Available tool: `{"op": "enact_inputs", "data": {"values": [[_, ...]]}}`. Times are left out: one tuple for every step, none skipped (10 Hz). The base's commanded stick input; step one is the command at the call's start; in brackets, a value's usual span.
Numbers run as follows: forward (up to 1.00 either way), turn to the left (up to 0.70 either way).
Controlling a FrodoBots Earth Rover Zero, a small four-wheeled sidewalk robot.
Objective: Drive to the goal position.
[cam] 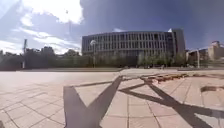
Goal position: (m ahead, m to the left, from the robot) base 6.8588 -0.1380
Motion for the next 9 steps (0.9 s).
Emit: {"op": "enact_inputs", "data": {"values": [[0.70, -0.01], [0.70, -0.01], [0.70, -0.01], [0.70, -0.01], [0.70, -0.01], [0.70, -0.01], [0.62, -0.01], [0.36, -0.01], [0.70, -0.01]]}}
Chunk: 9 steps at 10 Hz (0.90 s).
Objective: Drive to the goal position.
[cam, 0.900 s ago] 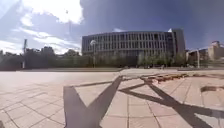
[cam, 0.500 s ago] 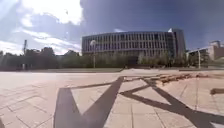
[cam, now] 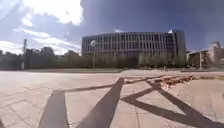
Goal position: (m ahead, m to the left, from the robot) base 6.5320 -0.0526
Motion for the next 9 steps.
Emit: {"op": "enact_inputs", "data": {"values": [[0.70, -0.01], [0.70, -0.01], [0.70, -0.01], [0.70, -0.01], [0.70, -0.01], [0.70, -0.01], [0.70, -0.01], [0.70, -0.01], [0.70, -0.01]]}}
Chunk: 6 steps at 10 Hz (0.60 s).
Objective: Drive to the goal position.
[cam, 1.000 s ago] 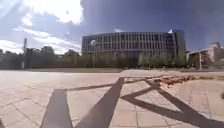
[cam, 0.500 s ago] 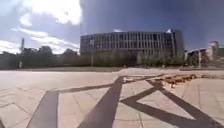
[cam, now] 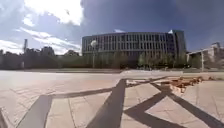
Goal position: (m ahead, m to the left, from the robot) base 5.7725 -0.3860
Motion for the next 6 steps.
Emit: {"op": "enact_inputs", "data": {"values": [[0.70, -0.01], [0.70, -0.01], [0.70, -0.01], [0.70, -0.01], [0.70, -0.01], [0.70, -0.01]]}}
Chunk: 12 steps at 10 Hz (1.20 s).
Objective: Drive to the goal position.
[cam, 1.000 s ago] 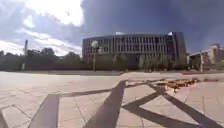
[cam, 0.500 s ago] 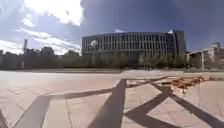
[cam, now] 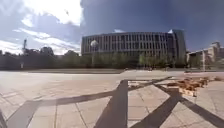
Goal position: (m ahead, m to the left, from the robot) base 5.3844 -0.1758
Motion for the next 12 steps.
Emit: {"op": "enact_inputs", "data": {"values": [[0.70, -0.01], [0.70, -0.01], [0.70, -0.01], [0.70, -0.01], [0.70, -0.01], [0.70, -0.01], [0.70, -0.01], [0.70, -0.01], [0.70, -0.12], [0.70, -0.34], [0.70, -0.35], [0.70, -0.32]]}}
